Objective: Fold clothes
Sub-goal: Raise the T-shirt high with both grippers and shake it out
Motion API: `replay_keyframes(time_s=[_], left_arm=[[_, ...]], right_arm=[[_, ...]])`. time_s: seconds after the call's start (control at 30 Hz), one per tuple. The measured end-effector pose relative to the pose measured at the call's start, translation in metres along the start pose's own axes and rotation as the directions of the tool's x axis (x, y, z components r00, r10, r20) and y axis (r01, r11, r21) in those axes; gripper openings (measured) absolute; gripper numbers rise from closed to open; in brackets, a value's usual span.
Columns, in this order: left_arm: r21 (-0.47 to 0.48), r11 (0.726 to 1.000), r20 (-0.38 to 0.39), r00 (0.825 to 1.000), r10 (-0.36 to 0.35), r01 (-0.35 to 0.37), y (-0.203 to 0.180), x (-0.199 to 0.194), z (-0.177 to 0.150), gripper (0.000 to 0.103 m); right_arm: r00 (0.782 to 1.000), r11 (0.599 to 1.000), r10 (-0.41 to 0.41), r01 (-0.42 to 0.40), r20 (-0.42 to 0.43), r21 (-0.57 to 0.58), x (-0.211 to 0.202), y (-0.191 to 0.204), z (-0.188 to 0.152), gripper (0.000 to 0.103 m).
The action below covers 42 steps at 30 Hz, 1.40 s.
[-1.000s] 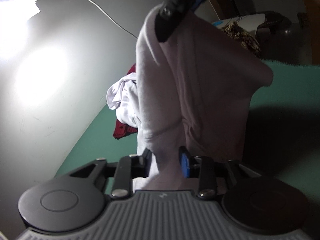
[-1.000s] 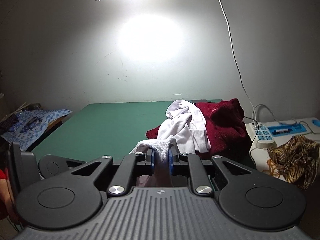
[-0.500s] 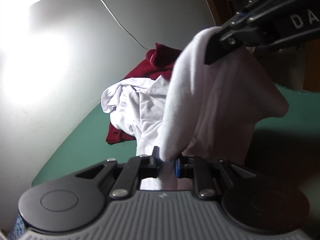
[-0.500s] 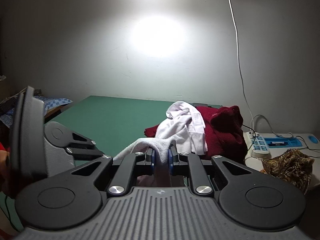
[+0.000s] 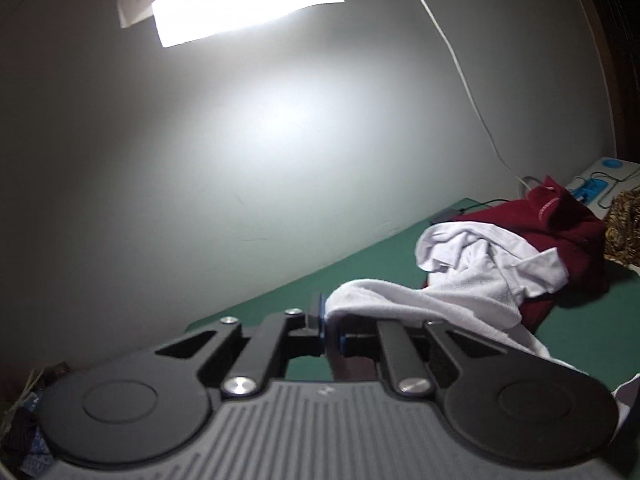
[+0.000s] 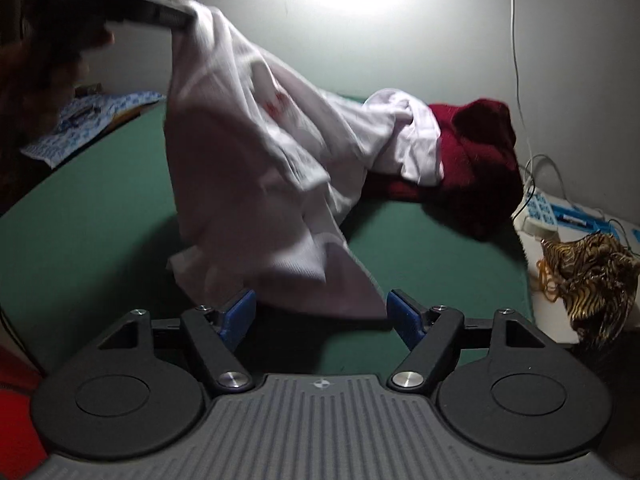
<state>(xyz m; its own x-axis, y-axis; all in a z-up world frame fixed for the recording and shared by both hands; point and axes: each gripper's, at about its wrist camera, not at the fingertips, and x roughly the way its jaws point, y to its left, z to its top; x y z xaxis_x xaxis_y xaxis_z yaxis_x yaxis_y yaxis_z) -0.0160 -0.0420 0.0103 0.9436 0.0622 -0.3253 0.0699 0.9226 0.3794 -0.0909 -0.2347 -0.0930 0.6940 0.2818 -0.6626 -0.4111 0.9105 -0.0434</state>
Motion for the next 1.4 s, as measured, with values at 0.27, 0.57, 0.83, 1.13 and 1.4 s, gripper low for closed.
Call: replay_keyframes(time_s=[0.27, 0.57, 0.83, 1.13, 1.4], left_arm=[[-0.047, 0.979, -0.046, 0.980, 0.196, -0.198, 0.060, -0.010, -0.003, 0.011], [-0.060, 0.930, -0.217, 0.914, 0.342, -0.362, 0.091, -0.039, -0.043, 0.015], [-0.107, 0.899, -0.246, 0.888, 0.389, -0.424, 0.101, -0.042, -0.041, 0.015], [-0.215, 0.929, -0.055, 0.954, 0.296, -0.301, 0.153, -0.086, -0.012, 0.020], [-0.180, 0.964, -0.058, 0.981, 0.186, -0.193, 0.175, -0.074, -0.033, 0.018]], right_arm=[[0.998, 0.991, 0.057, -0.053, 0.032, -0.120, 0.042, 0.035, 0.020, 0.076], [0.955, 0.952, 0.288, -0.294, -0.074, -0.086, 0.091, 0.071, 0.040, 0.076], [0.960, 0.959, 0.277, -0.279, -0.044, -0.051, 0.104, 0.065, 0.050, 0.016], [0.790, 0.946, 0.107, -0.269, 0.604, 0.183, -0.086, -0.020, 0.122, 0.004], [0.979, 0.947, -0.062, -0.004, 0.195, 0.321, -0.035, 0.019, 0.063, 0.046]])
